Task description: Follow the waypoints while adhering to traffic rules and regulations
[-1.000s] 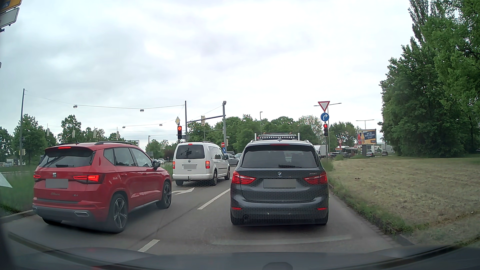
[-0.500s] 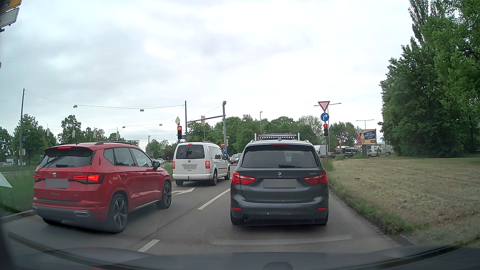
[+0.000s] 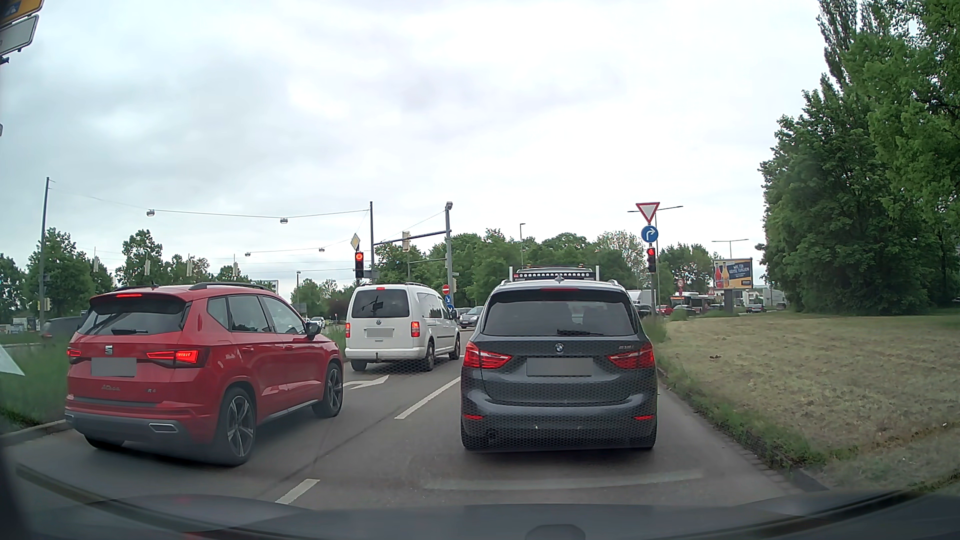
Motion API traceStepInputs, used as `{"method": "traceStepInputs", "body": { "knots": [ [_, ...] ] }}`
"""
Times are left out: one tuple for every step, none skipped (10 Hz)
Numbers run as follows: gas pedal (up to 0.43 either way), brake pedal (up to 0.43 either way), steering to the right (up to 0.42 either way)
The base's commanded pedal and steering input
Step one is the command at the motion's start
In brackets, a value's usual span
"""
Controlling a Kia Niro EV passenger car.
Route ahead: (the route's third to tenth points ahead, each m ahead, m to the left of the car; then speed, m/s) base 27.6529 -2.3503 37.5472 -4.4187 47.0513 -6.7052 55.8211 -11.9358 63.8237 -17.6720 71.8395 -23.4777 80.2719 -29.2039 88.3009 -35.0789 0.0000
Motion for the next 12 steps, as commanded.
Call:
{"method": "traceStepInputs", "body": {
  "knots": [
    [0.000, 0.226, 0.022],
    [0.000, 0.226, 0.022],
    [0.000, 0.226, 0.022],
    [0.000, 0.226, 0.022],
    [0.000, 0.226, 0.022],
    [0.000, 0.226, 0.022],
    [0.000, 0.226, 0.022],
    [0.000, 0.226, 0.022],
    [0.000, 0.226, 0.022],
    [0.000, 0.226, 0.022],
    [0.000, 0.226, 0.022],
    [0.000, 0.226, 0.022]
  ]
}}
